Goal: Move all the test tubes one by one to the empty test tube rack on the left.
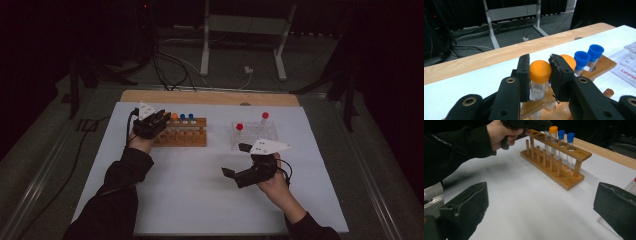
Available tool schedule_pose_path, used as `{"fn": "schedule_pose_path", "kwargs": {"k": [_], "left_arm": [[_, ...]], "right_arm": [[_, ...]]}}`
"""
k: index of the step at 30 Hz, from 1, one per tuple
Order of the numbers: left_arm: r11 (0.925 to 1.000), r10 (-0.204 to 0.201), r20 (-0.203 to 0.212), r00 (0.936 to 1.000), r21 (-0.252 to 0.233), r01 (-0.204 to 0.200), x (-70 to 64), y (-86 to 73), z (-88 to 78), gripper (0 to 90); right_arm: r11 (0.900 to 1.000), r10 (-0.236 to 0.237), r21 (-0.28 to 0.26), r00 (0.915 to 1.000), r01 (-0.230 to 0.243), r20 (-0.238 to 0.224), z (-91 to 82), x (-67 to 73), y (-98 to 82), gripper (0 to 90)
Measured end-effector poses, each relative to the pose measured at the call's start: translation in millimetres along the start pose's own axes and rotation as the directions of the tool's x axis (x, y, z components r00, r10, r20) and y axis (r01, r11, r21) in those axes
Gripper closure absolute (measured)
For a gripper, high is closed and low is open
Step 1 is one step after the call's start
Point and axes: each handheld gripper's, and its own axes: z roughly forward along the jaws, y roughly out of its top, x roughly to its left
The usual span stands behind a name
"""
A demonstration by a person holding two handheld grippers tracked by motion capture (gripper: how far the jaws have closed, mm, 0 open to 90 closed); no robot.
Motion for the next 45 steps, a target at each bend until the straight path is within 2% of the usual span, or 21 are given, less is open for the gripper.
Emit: {"fn": "schedule_pose_path", "kwargs": {"k": [12,15,16,21,23,25,27,28,30,31,33,35,36,38,39,42,43,45], "left_arm": [[0.9991,-0.03,0.0,0.9996,0.029,0.03,2.7,2.3,-1.8,71.2],[0.9994,-0.015,-0.001,0.9999,0.03,0.015,1.3,2.1,-4.6,70.5],[0.9995,-0.022,0.012,0.9997,0.022,0.022,1.5,2.4,-5.8,69.2],[0.9996,-0.028,0.011,0.9996,0.0,0.028,0.5,8.5,-15.2,56.7],[0.9997,-0.021,0.006,0.9998,-0.013,0.021,-0.6,11.9,-21.1,46.1],[0.9994,-0.018,0.025,0.9995,-0.029,0.019,-1.8,15.1,-27.7,40.5],[0.9994,0.004,0.027,0.9996,-0.036,-0.003,-4.2,18.0,-34.5,33.1],[0.9991,0.006,0.05,0.9987,-0.041,-0.004,-5.2,19.4,-38.1,29.3],[0.9987,0.021,0.062,0.9979,-0.048,-0.018,-9.0,22.1,-46.4,21.0],[0.9985,0.023,0.083,0.9963,-0.051,-0.019,-10.0,22.8,-49.8,16.0],[0.9974,0.043,0.106,0.9935,-0.062,-0.036,-14.6,23.1,-57.9,12.7],[0.997,0.057,0.155,0.9863,-0.062,-0.047,-20.6,21.4,-65.3,5.0],[0.9965,0.065,0.165,0.9841,-0.063,-0.055,-23.2,20.1,-67.5,2.4],[0.9955,0.083,0.202,0.9759,-0.062,-0.072,-30.2,15.7,-73.4,2.2],[0.9948,0.093,0.2,0.9753,-0.061,-0.082,-34.0,13.3,-75.8,2.1],[0.9944,0.102,0.252,0.9624,-0.054,-0.091,-42.6,4.7,-82.7,2.1],[0.9939,0.108,0.28,0.9538,-0.053,-0.097,-45.1,1.6,-84.8,2.1],[0.9934,0.115,0.305,0.9455,-0.037,-0.109,-50.8,-4.4,-87.6,2.0]], "right_arm": [[1.0,0.001,-0.002,1.0,-0.001,-0.004,-0.3,-0.7,0.5,0.0],[1.0,0.001,-0.006,1.0,-0.001,0.0,-1.3,-1.4,0.9,0.0],[1.0,0.001,-0.008,1.0,-0.001,0.002,-1.7,-1.9,1.0,0.0],[1.0,0.002,-0.017,0.9999,-0.002,0.01,-4.5,-3.8,2.6,0.0],[1.0,0.0,-0.027,0.9997,0.001,0.023,-7.5,-5.7,4.3,0.0],[0.999,0.004,-0.036,0.9992,-0.002,0.039,-10.6,-8.5,5.9,0.0],[0.999,0.007,-0.048,0.9981,-0.004,0.061,-13.5,-12.7,7.2,0.0],[0.999,0.011,-0.051,0.9977,-0.008,0.067,-14.5,-14.4,7.6,0.0],[0.999,0.011,-0.053,0.9953,-0.006,0.096,-15.8,-18.9,8.8,0.0],[0.999,0.01,-0.048,0.9917,-0.004,0.128,-15.8,-21.5,9.7,0.0],[0.999,0.016,-0.05,0.9893,-0.009,0.145,-16.0,-26.1,10.7,0.0],[0.998,0.024,-0.058,0.9851,-0.014,0.171,-15.4,-32.1,11.3,0.0],[0.998,0.027,-0.052,0.9819,-0.017,0.187,-13.9,-36.0,11.5,0.0],[0.999,0.036,-0.046,0.9783,-0.028,0.204,-11.4,-41.6,11.0,0.1],[0.999,0.042,-0.037,0.9761,-0.035,0.213,-9.6,-44.8,10.3,0.1],[0.999,0.053,-0.015,0.9691,-0.05,0.241,-4.1,-53.5,6.5,4.3],[0.998,0.058,-0.008,0.9665,-0.057,0.25,-2.0,-56.4,4.8,4.7],[0.997,0.064,0.014,0.9624,-0.07,0.264,2.7,-61.6,1.6,5.2]]}}
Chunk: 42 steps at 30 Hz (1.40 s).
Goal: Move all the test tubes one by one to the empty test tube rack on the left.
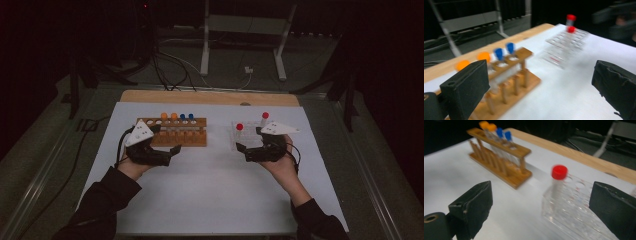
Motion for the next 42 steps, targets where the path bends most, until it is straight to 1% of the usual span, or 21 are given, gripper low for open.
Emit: {"fn": "schedule_pose_path", "kwargs": {"k": [1,3,5,6,8,9,11,12,14,17,19,20,22,24,26,28,31,33,34,36,42], "left_arm": [[1.0,0.0,0.022,0.9998,0.005,0.0,-2.6,-2.7,-0.6,2.0],[0.9999,0.005,0.042,0.9991,0.009,-0.005,-7.3,-8.0,-1.4,2.0],[1.0,-0.002,0.054,0.9985,0.008,0.002,-11.4,-12.9,-1.9,2.0],[1.0,-0.003,0.064,0.9979,0.008,0.002,-12.9,-14.9,-1.9,2.0],[1.0,0.003,0.06,0.9982,0.007,-0.004,-15.9,-18.5,-1.6,2.0],[1.0,0.002,0.067,0.9978,0.009,-0.003,-16.6,-19.5,-1.3,2.0],[0.9998,0.008,0.074,0.9973,0.015,-0.009,-18.2,-21.4,-0.6,2.0],[0.9998,0.008,0.076,0.997,0.017,-0.01,-18.6,-21.9,-0.4,2.0],[0.9998,0.006,0.081,0.9967,0.02,-0.008,-19.1,-22.8,0.3,2.0],[0.9996,0.012,0.082,0.9965,0.025,-0.014,-20.1,-23.7,0.8,2.0],[0.9996,0.017,0.081,0.9966,0.021,-0.018,-20.4,-24.4,0.8,2.0],[0.9997,0.013,0.084,0.9964,0.021,-0.015,-20.3,-24.4,0.7,2.0],[0.9997,0.011,0.084,0.9964,0.021,-0.013,-19.9,-24.8,1.0,2.0],[0.9996,0.009,0.089,0.996,0.027,-0.011,-19.9,-25.3,1.5,2.0],[0.9994,0.012,0.095,0.9954,0.031,-0.015,-20.0,-26.0,2.1,2.0],[0.9992,0.013,0.095,0.9954,0.035,-0.017,-20.2,-26.6,2.6,2.0],[0.9992,0.01,0.101,0.9948,0.037,-0.013,-20.3,-27.0,3.1,2.0],[0.9989,0.015,0.097,0.9952,0.043,-0.019,-20.6,-27.1,3.6,2.0],[0.9988,0.013,0.104,0.9945,0.045,-0.018,-20.5,-27.2,3.9,2.0],[0.9987,0.011,0.101,0.9949,0.048,-0.016,-20.8,-27.4,4.5,2.0],[0.9987,0.013,0.112,0.9936,0.048,-0.018,-20.9,-24.9,3.6,2.0]], "right_arm": [[1.0,0.001,0.008,0.9999,-0.001,0.016,2.6,-1.9,-1.5,7.9],[1.0,0.011,0.024,0.9996,-0.011,0.027,7.4,-6.1,-4.3,15.9],[0.998,0.024,0.053,0.999,-0.026,0.038,13.2,-10.2,-6.2,19.8],[0.997,0.029,0.067,0.9981,-0.033,0.055,16.9,-11.8,-7.3,23.3],[0.996,0.03,0.081,0.9977,-0.035,0.061,22.4,-14.4,-8.8,30.1],[0.995,0.035,0.086,0.9971,-0.041,0.068,25.0,-15.7,-9.4,34.1],[0.995,0.047,0.09,0.9971,-0.052,0.059,30.2,-19.2,-10.1,41.9],[0.994,0.054,0.095,0.9964,-0.06,0.065,32.7,-20.1,-10.1,44.4],[0.993,0.06,0.103,0.9964,-0.066,0.06,37.8,-21.8,-10.3,49.5],[0.99,0.061,0.123,0.996,-0.068,0.065,46.1,-22.5,-11.2,55.8],[0.989,0.06,0.131,0.9958,-0.069,0.069,51.0,-22.3,-12.1,58.7],[0.988,0.062,0.137,0.9955,-0.072,0.071,53.4,-22.0,-12.3,59.8],[0.988,0.064,0.137,0.9949,-0.074,0.078,57.0,-21.6,-12.3,63.6],[0.988,0.068,0.135,0.995,-0.077,0.074,59.2,-21.2,-11.9,65.8],[0.989,0.061,0.131,0.9951,-0.071,0.077,61.2,-20.0,-11.0,68.7],[0.989,0.054,0.135,0.9952,-0.065,0.082,62.6,-19.2,-10.3,73.7],[0.988,0.041,0.145,0.9944,-0.055,0.098,63.0,-17.8,-9.2,75.1],[0.988,0.04,0.146,0.9942,-0.054,0.1,62.0,-17.3,-8.1,75.2],[0.988,0.037,0.144,0.9942,-0.052,0.101,60.8,-17.1,-7.2,75.3],[0.989,0.034,0.137,0.9944,-0.048,0.1,57.8,-16.5,-4.2,75.3],[0.995,0.007,0.094,0.994,-0.017,0.109,43.5,-12.8,9.4,75.3]]}}
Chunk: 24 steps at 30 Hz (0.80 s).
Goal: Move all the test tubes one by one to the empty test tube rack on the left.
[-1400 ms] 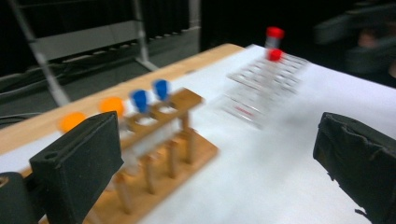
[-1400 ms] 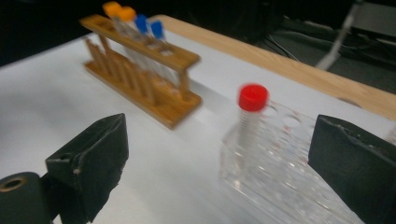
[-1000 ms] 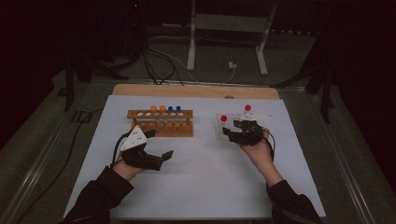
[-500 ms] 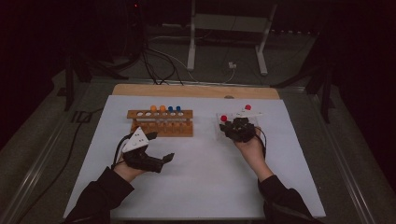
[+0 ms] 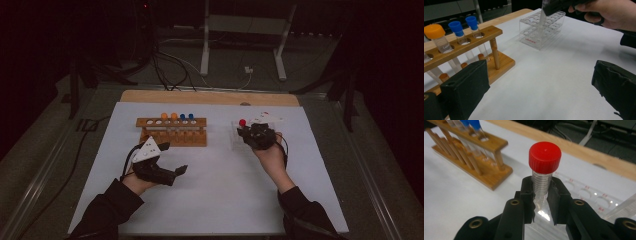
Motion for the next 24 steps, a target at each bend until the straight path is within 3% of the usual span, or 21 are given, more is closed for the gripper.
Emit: {"fn": "schedule_pose_path", "kwargs": {"k": [10,18,24], "left_arm": [[0.9999,0.01,0.033,0.9994,-0.012,-0.01,-5.5,6.9,-0.7,2.0],[0.9995,0.027,0.074,0.9969,-0.018,-0.026,-12.4,16.0,1.0,2.1],[0.9993,0.038,0.109,0.9934,-0.012,-0.036,-17.7,22.1,6.8,2.2]], "right_arm": [[0.996,-0.061,-0.063,0.998,0.06,-0.02,-29.0,14.2,16.5,75.3],[0.992,-0.114,-0.059,0.9888,0.109,-0.096,-35.7,37.7,11.6,75.4],[0.989,-0.15,-0.034,0.9747,0.146,-0.166,-35.2,57.3,-0.8,75.3]]}}
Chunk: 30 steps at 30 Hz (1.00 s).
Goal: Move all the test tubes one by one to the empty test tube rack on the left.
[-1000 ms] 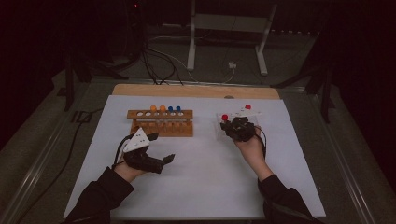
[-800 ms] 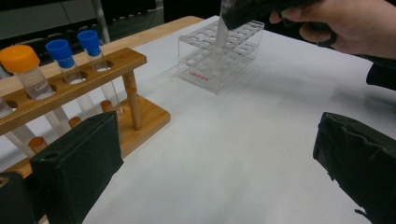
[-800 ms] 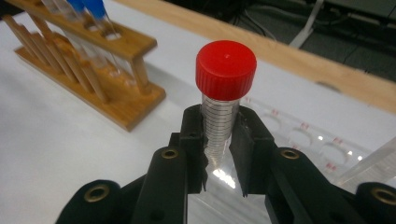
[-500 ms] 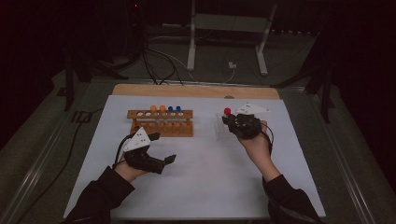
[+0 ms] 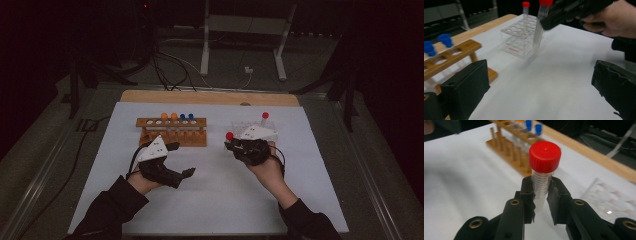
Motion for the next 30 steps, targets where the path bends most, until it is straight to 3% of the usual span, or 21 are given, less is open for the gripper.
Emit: {"fn": "schedule_pose_path", "kwargs": {"k": [8,14,22,30], "left_arm": [[0.9996,0.022,0.05,0.9985,-0.021,-0.021,-3.4,18.8,9.6,5.9],[0.9985,0.049,0.088,0.9949,-0.028,-0.047,-6.8,31.7,24.3,17.1],[0.9976,0.07,0.123,0.99,-0.012,-0.069,-8.9,32.7,43.9,44.9],[0.9923,0.117,0.118,0.9861,0.027,-0.121,-12.0,31.4,58.4,64.9]], "right_arm": [[1.0,-0.008,0.029,0.9961,0.01,-0.088,5.6,21.2,-9.5,75.3],[0.999,-0.019,0.039,0.9912,0.024,-0.131,9.0,33.6,-11.3,75.3],[0.998,-0.03,0.047,0.9869,0.038,-0.159,12.2,39.6,-13.0,75.4],[0.998,-0.034,0.041,0.9862,0.041,-0.162,10.8,41.8,-12.0,75.3]]}}
